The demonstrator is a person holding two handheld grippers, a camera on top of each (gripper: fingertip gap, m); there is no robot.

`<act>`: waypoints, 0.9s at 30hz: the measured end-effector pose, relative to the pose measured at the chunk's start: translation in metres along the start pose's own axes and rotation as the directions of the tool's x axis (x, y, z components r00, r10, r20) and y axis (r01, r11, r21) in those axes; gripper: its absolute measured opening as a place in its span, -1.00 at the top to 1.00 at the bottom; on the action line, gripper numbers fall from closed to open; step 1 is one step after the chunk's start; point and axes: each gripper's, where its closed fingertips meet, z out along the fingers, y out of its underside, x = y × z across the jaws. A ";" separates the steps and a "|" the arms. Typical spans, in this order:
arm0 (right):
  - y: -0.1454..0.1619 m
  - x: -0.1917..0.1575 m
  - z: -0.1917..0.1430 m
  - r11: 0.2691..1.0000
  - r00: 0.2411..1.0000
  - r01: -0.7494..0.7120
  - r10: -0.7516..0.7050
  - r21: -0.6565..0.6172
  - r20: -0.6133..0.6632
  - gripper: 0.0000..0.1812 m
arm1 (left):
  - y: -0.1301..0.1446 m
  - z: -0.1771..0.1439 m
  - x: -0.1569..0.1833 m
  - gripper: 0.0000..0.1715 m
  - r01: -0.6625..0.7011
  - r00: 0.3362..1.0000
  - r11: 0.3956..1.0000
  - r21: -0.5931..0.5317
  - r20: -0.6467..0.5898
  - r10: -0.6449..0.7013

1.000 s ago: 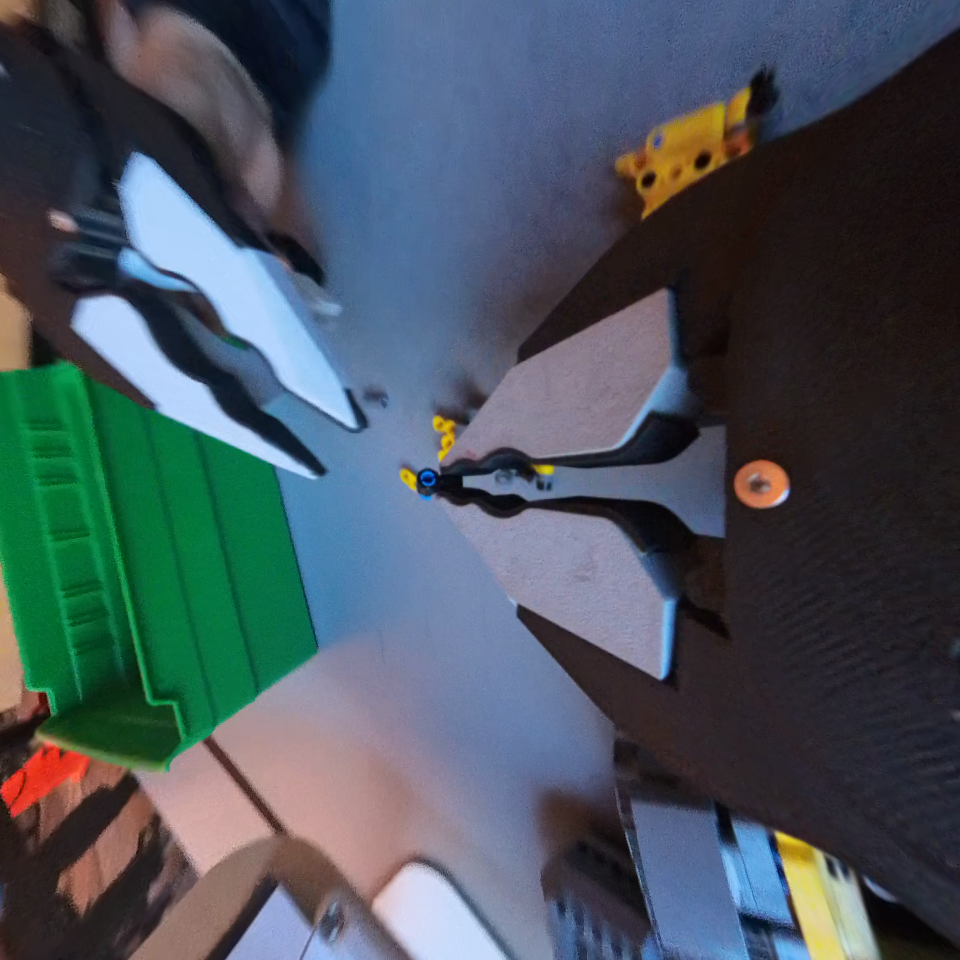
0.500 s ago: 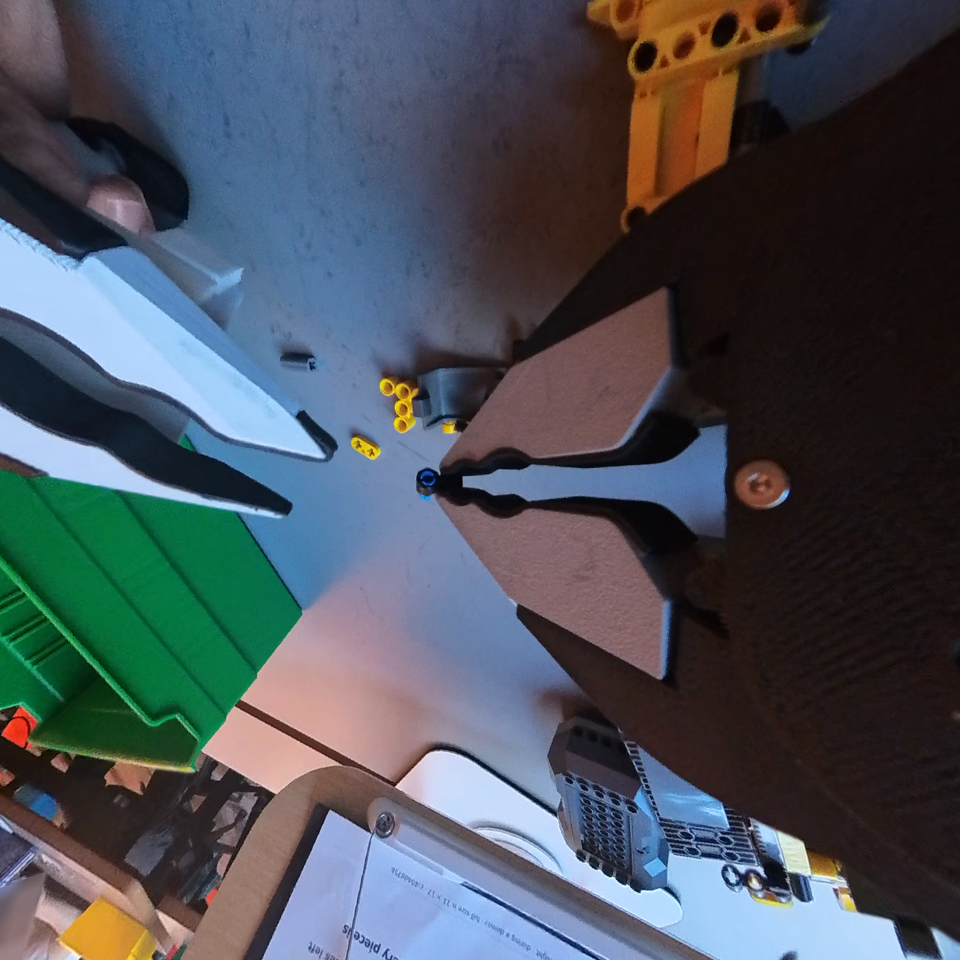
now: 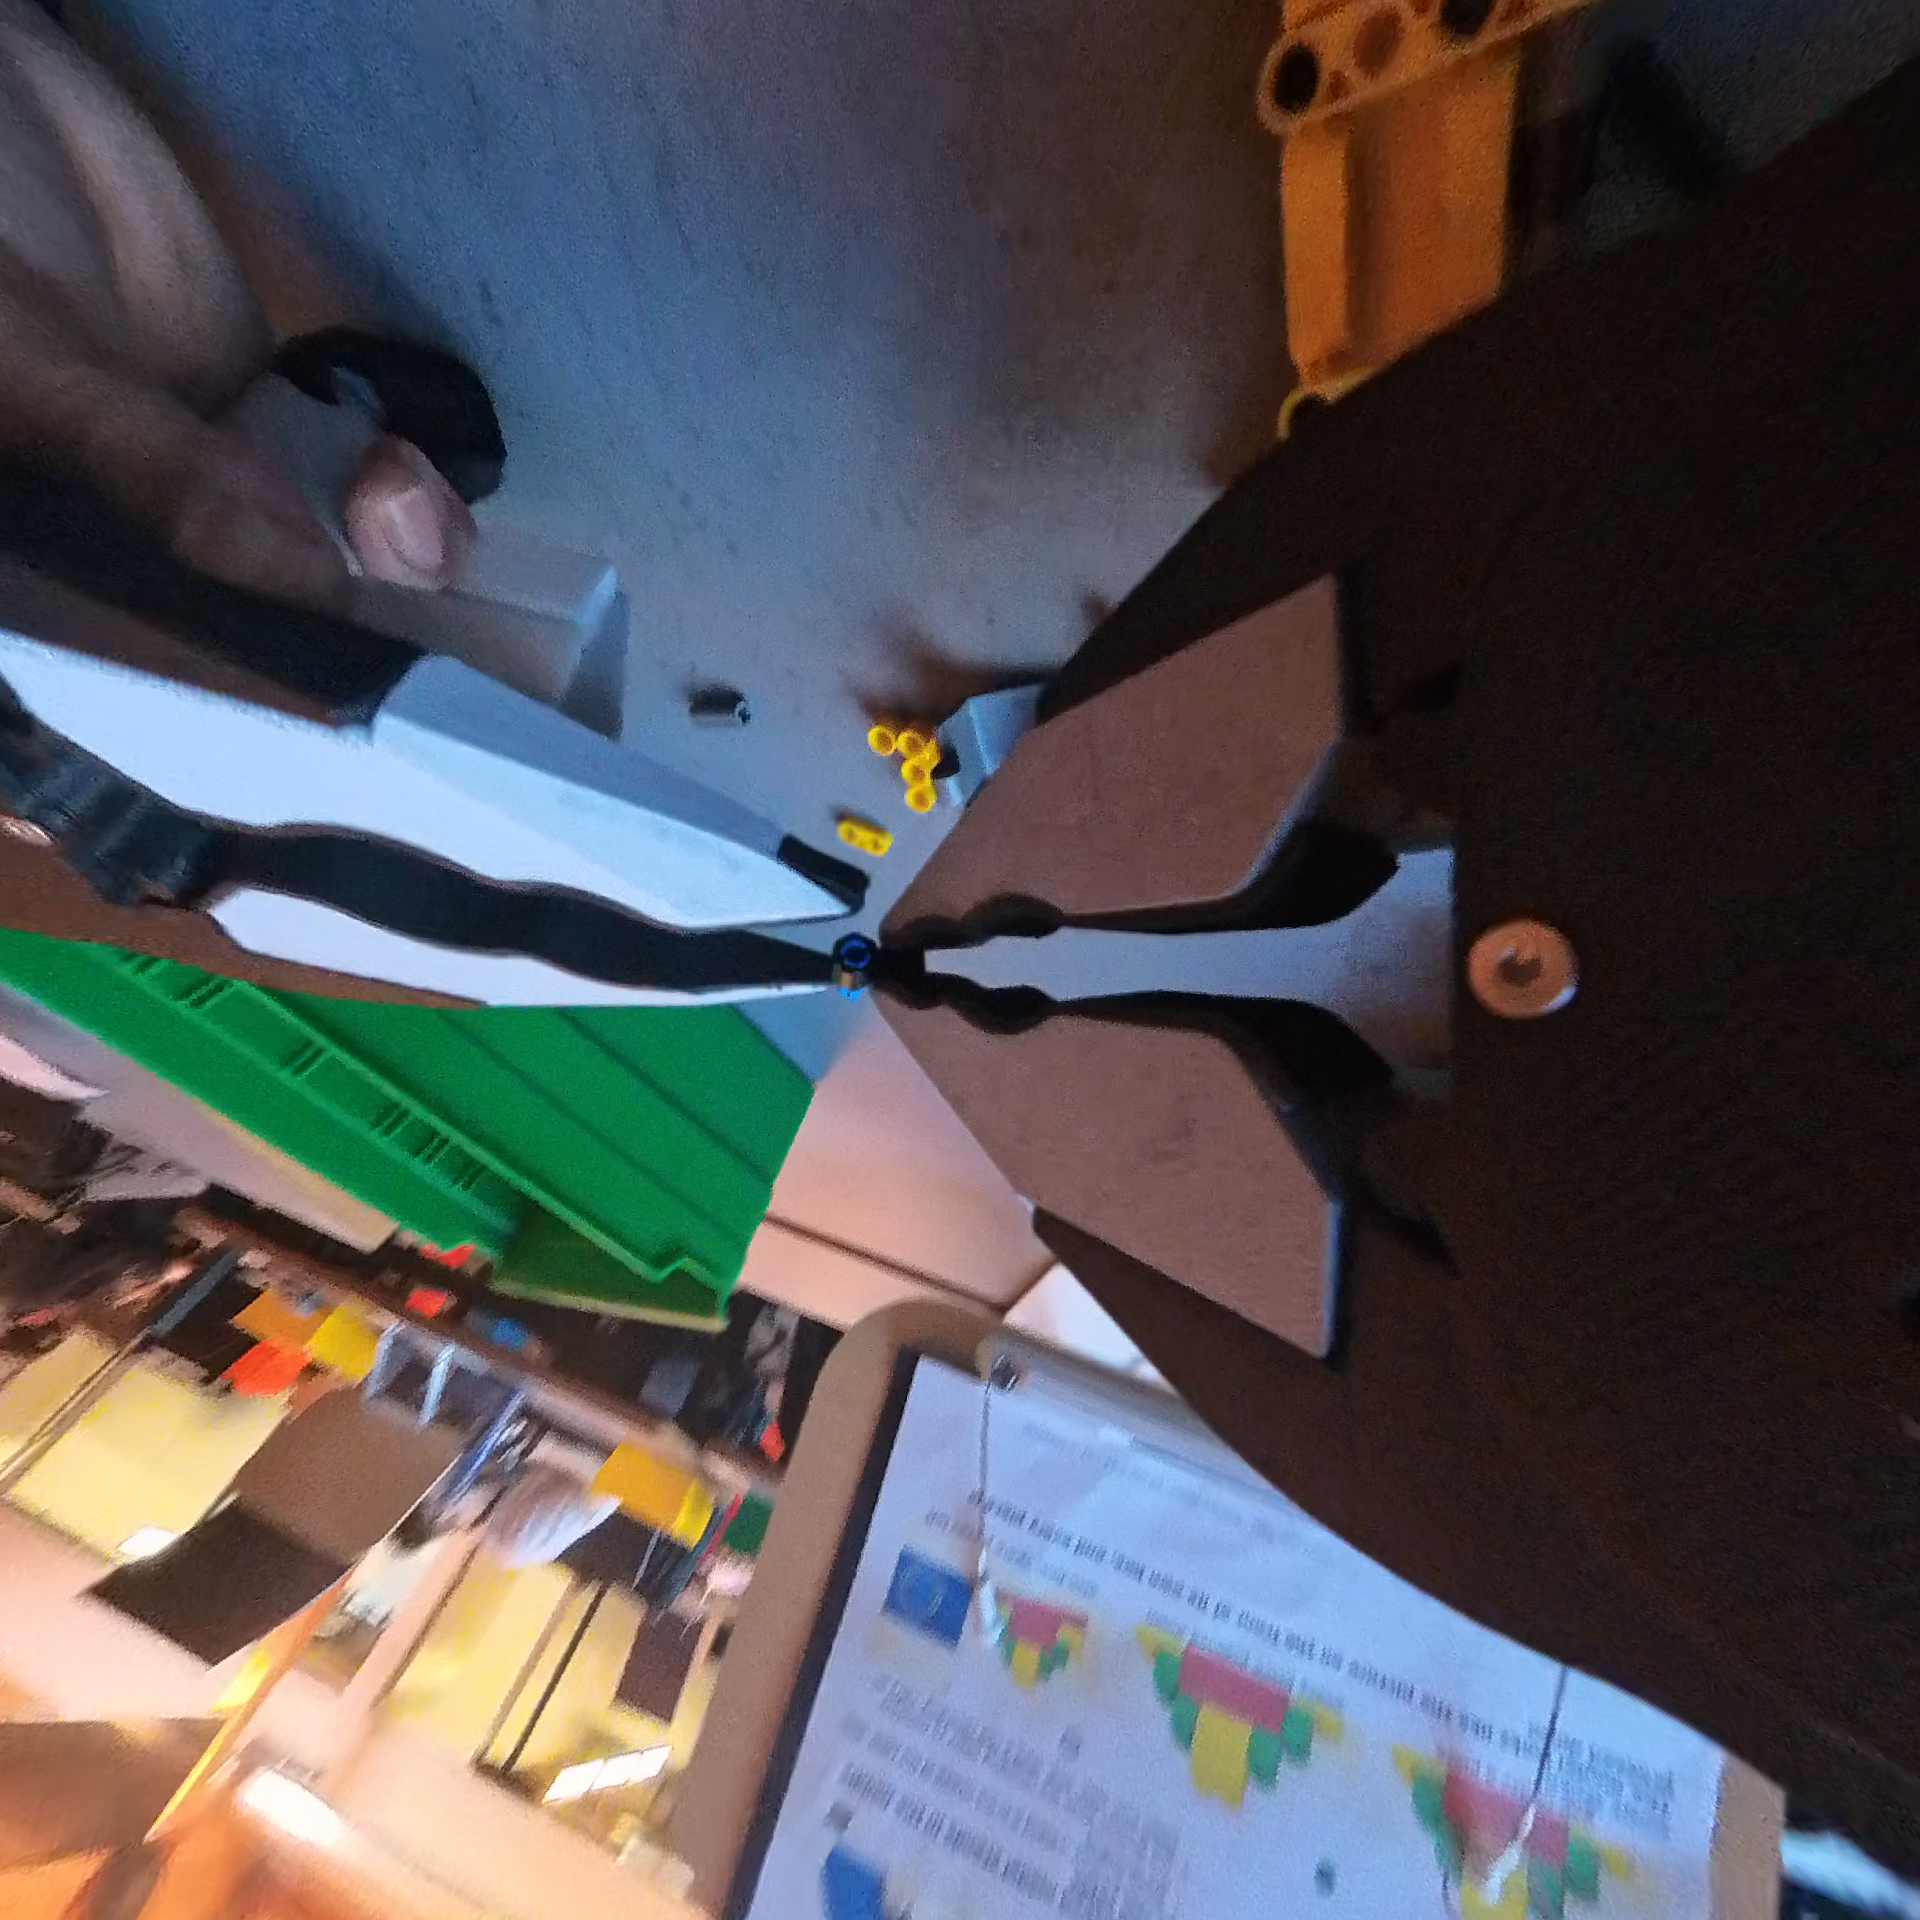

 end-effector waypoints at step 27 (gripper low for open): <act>-0.012 -0.001 -0.006 0.972 0.967 0.233 -0.228 0.024 -0.116 0.98 | -0.004 -0.002 -0.010 0.99 -0.093 0.987 0.993 -0.066 0.126 0.101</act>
